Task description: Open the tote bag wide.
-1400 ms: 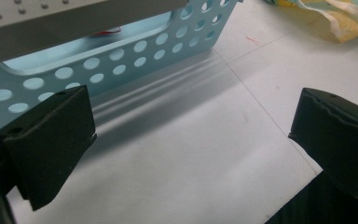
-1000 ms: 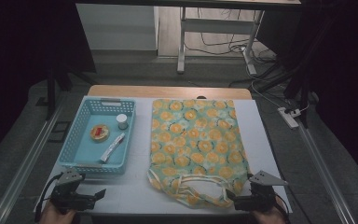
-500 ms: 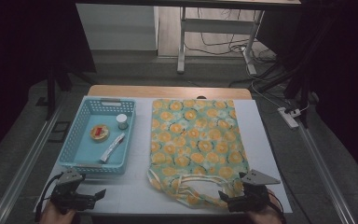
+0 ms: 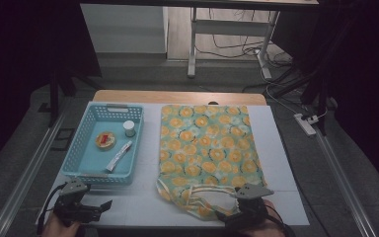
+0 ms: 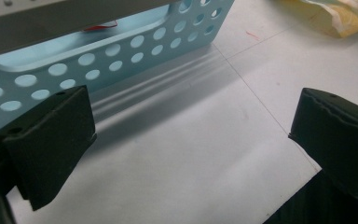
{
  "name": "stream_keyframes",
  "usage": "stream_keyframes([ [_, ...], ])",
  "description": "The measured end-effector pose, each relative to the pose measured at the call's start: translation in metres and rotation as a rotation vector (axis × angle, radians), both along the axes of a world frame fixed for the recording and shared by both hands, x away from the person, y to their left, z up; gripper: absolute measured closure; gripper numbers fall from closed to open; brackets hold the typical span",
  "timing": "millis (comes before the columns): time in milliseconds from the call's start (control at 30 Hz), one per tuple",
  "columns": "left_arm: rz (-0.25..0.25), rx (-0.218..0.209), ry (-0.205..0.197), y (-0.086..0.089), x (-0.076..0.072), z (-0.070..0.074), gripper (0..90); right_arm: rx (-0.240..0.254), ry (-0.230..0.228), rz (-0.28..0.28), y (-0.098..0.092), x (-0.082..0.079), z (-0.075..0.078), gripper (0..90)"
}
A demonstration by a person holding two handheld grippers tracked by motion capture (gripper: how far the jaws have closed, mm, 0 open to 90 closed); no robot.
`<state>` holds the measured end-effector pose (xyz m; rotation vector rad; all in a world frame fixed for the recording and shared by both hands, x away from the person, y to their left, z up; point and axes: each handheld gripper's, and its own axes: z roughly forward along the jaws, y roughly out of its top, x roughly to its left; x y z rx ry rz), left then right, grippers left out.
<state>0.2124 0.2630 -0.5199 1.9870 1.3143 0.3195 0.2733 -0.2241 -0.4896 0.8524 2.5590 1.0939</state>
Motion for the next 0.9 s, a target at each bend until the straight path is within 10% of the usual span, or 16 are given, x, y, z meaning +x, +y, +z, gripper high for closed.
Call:
stream_keyframes([
  [267,0.001,-0.002,0.002,0.0,0.0,0.0,0.0,-0.045,0.014,0.092,0.022,-0.009,-0.008,1.4],
  [667,0.003,-0.005,0.003,0.001,0.0,0.0,0.0,-0.077,0.018,0.19,0.031,-0.016,-0.008,45.1],
  [900,0.004,-0.005,0.005,0.001,0.001,0.0,0.0,-0.08,-0.021,0.211,0.031,-0.019,-0.004,53.6],
])
